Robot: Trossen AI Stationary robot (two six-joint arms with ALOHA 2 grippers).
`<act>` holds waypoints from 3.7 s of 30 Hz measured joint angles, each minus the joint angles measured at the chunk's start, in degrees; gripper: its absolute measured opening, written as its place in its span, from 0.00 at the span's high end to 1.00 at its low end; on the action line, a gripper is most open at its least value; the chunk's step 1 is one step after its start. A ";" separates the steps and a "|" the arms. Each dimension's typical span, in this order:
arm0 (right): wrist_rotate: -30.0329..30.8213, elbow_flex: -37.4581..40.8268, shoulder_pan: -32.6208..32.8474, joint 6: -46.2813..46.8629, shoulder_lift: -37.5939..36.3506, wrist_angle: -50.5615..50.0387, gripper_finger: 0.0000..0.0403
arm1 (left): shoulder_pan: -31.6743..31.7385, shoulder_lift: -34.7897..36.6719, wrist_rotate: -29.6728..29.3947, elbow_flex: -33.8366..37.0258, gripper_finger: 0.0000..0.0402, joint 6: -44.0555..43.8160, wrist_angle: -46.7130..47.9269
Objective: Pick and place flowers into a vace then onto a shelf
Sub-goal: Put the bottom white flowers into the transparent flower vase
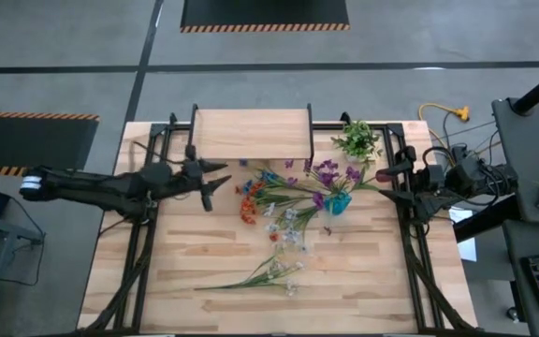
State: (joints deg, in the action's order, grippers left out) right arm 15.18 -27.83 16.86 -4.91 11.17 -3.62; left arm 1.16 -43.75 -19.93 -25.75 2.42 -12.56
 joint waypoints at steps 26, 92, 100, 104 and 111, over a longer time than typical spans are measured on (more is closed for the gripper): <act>4.51 -0.02 0.00 0.44 1.99 0.22 0.44 | -6.02 -31.16 9.22 -27.88 0.64 -10.10 43.13; 4.19 -0.02 0.00 4.81 1.95 3.04 0.44 | -37.53 -84.53 15.14 -71.81 0.64 -47.13 76.11; 4.12 -0.02 0.00 4.92 1.95 3.11 0.44 | -35.01 -84.65 19.54 -71.73 0.77 -42.35 75.56; 3.98 -0.02 0.00 4.93 1.95 3.09 0.44 | -33.91 -84.47 20.39 -71.71 0.92 -41.88 75.52; 3.81 -0.02 0.00 4.81 1.95 2.91 0.44 | -33.43 -81.27 19.30 -71.39 0.99 -41.97 76.26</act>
State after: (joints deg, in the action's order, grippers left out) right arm 19.00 -27.86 16.86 -0.10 13.13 -0.71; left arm -32.26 -125.02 -0.63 -97.14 -39.55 63.70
